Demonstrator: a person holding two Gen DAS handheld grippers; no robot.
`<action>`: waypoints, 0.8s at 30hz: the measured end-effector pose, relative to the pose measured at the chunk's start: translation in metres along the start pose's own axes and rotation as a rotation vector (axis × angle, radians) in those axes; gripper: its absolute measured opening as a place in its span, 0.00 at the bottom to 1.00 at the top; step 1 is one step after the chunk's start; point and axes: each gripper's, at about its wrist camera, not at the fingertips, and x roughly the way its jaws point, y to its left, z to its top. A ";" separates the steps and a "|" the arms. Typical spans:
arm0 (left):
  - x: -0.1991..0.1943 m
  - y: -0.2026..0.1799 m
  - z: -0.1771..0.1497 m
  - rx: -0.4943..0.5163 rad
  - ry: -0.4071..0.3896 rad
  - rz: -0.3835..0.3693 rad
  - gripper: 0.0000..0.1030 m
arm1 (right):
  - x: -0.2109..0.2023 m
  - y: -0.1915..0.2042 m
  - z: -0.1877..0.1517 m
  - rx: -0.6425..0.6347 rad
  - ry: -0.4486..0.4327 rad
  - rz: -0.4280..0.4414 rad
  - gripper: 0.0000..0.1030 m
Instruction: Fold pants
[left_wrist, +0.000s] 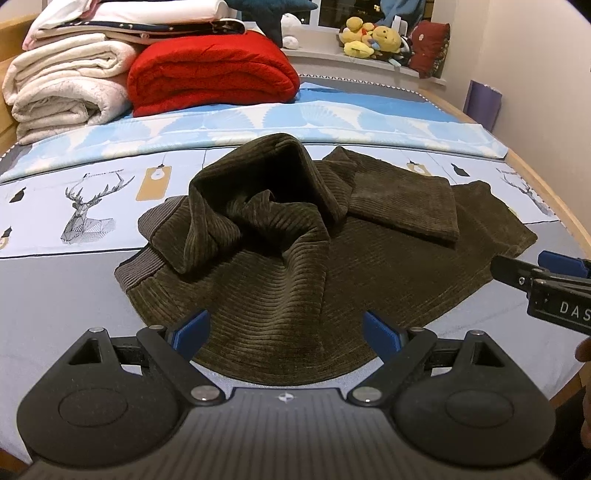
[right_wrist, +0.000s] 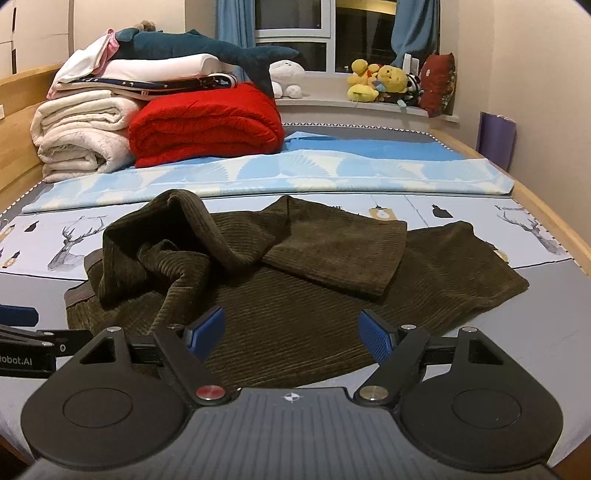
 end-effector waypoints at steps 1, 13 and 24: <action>0.000 0.000 0.000 -0.002 0.002 0.000 0.90 | 0.015 -0.020 0.011 -0.015 0.009 0.034 0.78; 0.001 0.001 -0.001 -0.004 0.006 0.003 0.90 | -0.003 -0.058 0.037 -0.084 -0.015 0.103 0.77; 0.001 0.001 -0.001 -0.005 0.007 0.004 0.90 | 0.005 -0.073 0.039 -0.105 -0.008 0.127 0.77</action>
